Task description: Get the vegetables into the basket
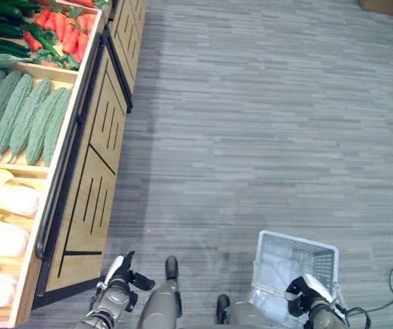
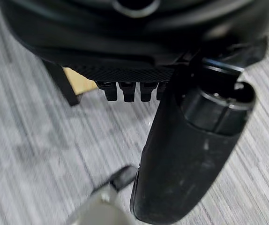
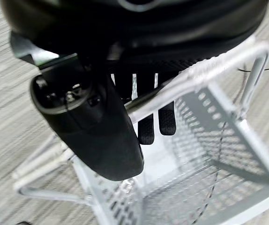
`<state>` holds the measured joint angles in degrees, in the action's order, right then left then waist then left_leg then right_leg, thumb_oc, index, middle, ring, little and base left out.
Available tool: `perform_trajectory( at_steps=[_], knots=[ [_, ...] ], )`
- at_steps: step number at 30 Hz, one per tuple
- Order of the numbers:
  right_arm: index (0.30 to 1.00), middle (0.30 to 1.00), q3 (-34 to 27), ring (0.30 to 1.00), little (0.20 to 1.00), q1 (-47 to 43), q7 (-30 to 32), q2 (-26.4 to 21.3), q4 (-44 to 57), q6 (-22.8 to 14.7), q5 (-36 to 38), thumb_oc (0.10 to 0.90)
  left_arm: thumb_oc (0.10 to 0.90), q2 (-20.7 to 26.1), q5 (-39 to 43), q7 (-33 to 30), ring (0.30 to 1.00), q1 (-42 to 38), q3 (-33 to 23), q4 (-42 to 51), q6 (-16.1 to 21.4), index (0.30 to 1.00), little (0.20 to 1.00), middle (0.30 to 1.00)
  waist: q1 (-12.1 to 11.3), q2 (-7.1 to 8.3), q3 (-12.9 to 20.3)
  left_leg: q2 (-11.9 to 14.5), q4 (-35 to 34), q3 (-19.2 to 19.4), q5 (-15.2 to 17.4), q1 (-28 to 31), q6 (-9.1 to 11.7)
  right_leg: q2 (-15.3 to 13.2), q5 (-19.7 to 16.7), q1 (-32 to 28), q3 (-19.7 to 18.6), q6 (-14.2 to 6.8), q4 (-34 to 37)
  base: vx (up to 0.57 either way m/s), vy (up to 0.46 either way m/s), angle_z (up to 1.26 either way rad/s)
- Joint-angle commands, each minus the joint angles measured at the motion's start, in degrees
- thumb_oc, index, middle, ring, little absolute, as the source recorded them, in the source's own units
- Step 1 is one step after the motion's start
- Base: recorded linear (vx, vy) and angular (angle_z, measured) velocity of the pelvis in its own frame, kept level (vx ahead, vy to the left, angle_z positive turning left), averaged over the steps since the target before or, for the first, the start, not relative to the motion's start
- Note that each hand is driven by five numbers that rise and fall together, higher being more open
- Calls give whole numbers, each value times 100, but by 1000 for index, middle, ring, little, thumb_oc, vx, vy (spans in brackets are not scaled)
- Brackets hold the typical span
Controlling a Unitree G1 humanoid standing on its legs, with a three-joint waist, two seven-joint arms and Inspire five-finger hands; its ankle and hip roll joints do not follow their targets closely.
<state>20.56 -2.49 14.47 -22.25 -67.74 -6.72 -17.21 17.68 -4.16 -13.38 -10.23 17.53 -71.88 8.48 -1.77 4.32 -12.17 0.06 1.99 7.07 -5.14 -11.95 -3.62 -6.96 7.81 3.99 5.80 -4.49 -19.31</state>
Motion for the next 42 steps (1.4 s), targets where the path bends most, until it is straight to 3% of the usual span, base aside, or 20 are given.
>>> perform_trajectory(
  at_steps=[1, 4, 7, 11, 13, 16, 19, 23, 29, 31, 33, 36, 37, 38, 40, 42],
  knots=[
    [300, 300, -107, 300, 300, -8, 85, -206, 461, -140, 183, 400, 900, 168, -89, -34, 1000, 258, -144, 84, 33, 1000, 1000, 1000, -125, 201, 91, 94, 894, -32, 493, -574, 208, -350, -1361, 73, -188, -535, 64, 123, 230, -16],
    [300, 300, -37, 300, 300, -104, 75, -147, 503, -131, 178, 400, 900, 193, -55, -42, 1000, 198, -154, 92, 18, 1000, 1000, 1000, -59, 101, 33, 15, 630, -81, 543, -275, 112, -243, -1590, 413, -197, -512, -590, 120, 191, -1],
    [300, 300, 44, 300, 300, -163, 57, -141, 579, -122, 149, 400, 900, 209, 11, -27, 1000, 156, -168, 104, 22, 1000, 1000, 1000, 20, 8, -62, -40, 437, -137, 578, 8, 65, -176, -1550, 808, -95, -431, -632, 156, 135, 0],
    [300, 300, 105, 300, 300, -212, 55, -184, 728, -137, 122, 400, 900, 193, 5, -16, 1000, 127, -153, 34, 34, 1000, 1000, 1000, 107, -45, -160, -74, 417, -232, 668, 171, 102, -95, -1327, 1171, -88, -388, -160, 135, -10, 14],
    [300, 300, 160, 300, 300, -262, 44, -217, 893, -142, 101, 400, 900, 164, -19, 13, 1000, 121, -138, -16, 36, 1000, 1000, 1000, 188, -31, -212, -134, 468, -342, 782, 267, 146, -108, -1335, 1339, -254, -432, 437, 185, -80, 23],
    [300, 300, 225, 300, 300, -306, 20, -271, 1081, -141, 24, 400, 900, 129, -83, 57, 1000, 122, -166, -78, 53, 1000, 1000, 1000, 356, -2, -247, -223, 626, -638, 1053, 500, 241, -215, -1697, 1556, -763, -588, 1366, 340, -165, 55],
    [300, 300, 210, 300, 300, -288, -15, -311, 1204, -133, -30, 400, 900, 100, -53, 76, 1000, 176, -208, -125, 70, 1000, 1000, 1000, 403, 49, -219, -290, 857, -987, 1303, 689, 306, -243, -1817, 1607, -973, -640, 1415, 296, -177, 60],
    [300, 300, 254, 300, 300, -279, -39, -334, 1207, -140, -100, 400, 900, 22, -40, 33, 1000, 241, -247, -178, 48, 1000, 1000, 1000, 348, 66, -130, -269, 915, -1171, 1328, 801, 398, -212, -1770, 1448, -777, -593, 1419, 209, -185, 84],
    [300, 300, 272, 300, 300, -235, 10, -508, 1119, -197, -79, 400, 900, -6, 36, 3, 1000, 230, -180, -82, 59, 1000, 1000, 1000, 297, -34, -12, 129, 993, -1586, 855, 790, 742, 35, -1446, 1217, -319, -353, 1338, 189, -269, 42],
    [300, 300, 235, 300, 300, -226, 33, -561, 1027, -189, -42, 400, 900, -8, 69, -12, 1000, 169, -155, -48, 49, 1000, 1000, 1000, 310, -44, -21, 241, 1146, -1508, 769, 645, 795, 2, -1311, 1187, -121, -276, 1283, 98, -195, 47],
    [300, 300, 169, 300, 300, -172, 47, -612, 918, -167, -6, 400, 900, 8, 107, -23, 1000, 123, -123, 49, 40, 1000, 1000, 1000, 321, -70, -53, 405, 1235, -1185, 601, 496, 818, -58, -1164, 1071, 95, -218, 1247, 83, -148, 87],
    [300, 300, -49, 300, 300, -47, 158, -654, 764, -133, 123, 400, 900, -14, 91, -58, 1000, 2, -5, 110, 31, 1000, 1000, 1000, 458, -167, -96, 986, 536, 6, 378, 315, 848, -261, -1020, 877, 509, -269, 1301, 35, -34, 100],
    [300, 300, -121, 300, 300, -21, 198, -650, 658, -110, 186, 400, 900, -26, 75, -75, 1000, -84, 65, 127, 31, 1000, 1000, 1000, 495, -254, -96, 1137, 260, 437, 121, 139, 908, -342, -965, 784, 731, -306, 1330, 99, 52, 109],
    [300, 300, -142, 300, 300, -21, 204, -640, 655, -98, 202, 400, 900, -35, 64, -73, 1000, -108, 82, 135, 27, 1000, 1000, 1000, 505, -291, -69, 1174, 145, 468, 125, 127, 979, -345, -878, 723, 752, -363, 1329, 95, 80, 162],
    [300, 300, -202, 300, 300, -18, 221, -591, 572, -77, 261, 400, 900, -28, 10, -102, 1000, -152, 121, 152, 13, 1000, 1000, 1000, 512, -388, -42, 1288, -205, 808, -371, -26, 1017, -388, -899, 647, 977, -348, 1292, 143, 137, 90],
    [300, 300, -187, 300, 300, -12, 176, -556, 511, -64, 270, 400, 900, -2, 24, -73, 1000, -96, 94, 125, 14, 1000, 1000, 1000, 459, -361, -5, 1279, -195, 695, -396, -48, 1017, -431, -872, 563, 944, -360, 1251, 228, 182, 4]
  ],
)
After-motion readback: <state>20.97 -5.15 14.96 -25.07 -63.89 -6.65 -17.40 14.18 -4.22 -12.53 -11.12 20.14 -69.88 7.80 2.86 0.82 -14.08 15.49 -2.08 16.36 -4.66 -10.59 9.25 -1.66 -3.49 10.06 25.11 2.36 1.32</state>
